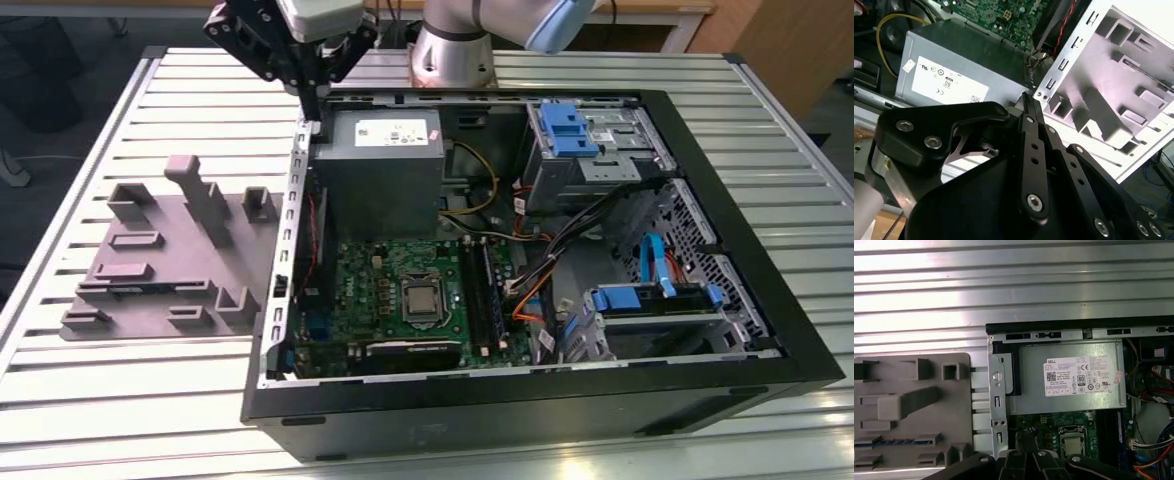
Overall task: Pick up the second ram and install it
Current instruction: 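Reach for the second ram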
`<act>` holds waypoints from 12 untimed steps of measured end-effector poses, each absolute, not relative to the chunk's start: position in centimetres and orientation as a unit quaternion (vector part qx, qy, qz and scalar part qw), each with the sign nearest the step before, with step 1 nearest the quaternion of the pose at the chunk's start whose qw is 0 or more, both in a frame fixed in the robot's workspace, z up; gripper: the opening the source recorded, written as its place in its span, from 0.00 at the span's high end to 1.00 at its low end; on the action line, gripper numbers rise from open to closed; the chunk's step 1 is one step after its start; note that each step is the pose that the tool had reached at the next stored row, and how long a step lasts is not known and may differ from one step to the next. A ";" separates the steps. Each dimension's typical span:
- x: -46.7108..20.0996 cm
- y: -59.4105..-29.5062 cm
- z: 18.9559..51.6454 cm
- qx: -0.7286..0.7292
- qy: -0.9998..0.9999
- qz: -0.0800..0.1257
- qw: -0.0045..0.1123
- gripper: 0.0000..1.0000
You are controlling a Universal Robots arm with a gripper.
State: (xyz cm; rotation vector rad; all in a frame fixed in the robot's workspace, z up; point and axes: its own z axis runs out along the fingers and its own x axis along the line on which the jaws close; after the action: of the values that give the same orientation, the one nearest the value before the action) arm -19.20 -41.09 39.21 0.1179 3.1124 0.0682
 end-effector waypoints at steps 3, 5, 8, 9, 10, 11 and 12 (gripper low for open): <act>-19.2 -41.3 39.2 0.038 0.999 0.022 0.013 0.89; -19.4 -41.3 39.2 0.038 0.999 0.022 0.013 0.89; -20.0 -41.3 39.2 0.038 0.999 0.022 0.013 0.89; -20.2 -41.3 39.2 0.038 0.999 0.022 0.013 0.89; -20.4 -41.3 39.2 0.038 0.999 0.022 0.013 0.89; -20.5 -41.3 39.2 0.038 0.999 0.022 0.013 0.89; -20.7 -41.4 39.2 0.038 0.999 0.022 0.013 0.89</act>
State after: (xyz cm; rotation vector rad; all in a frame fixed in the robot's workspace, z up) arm -20.73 -41.35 39.17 0.1180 3.1125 0.0681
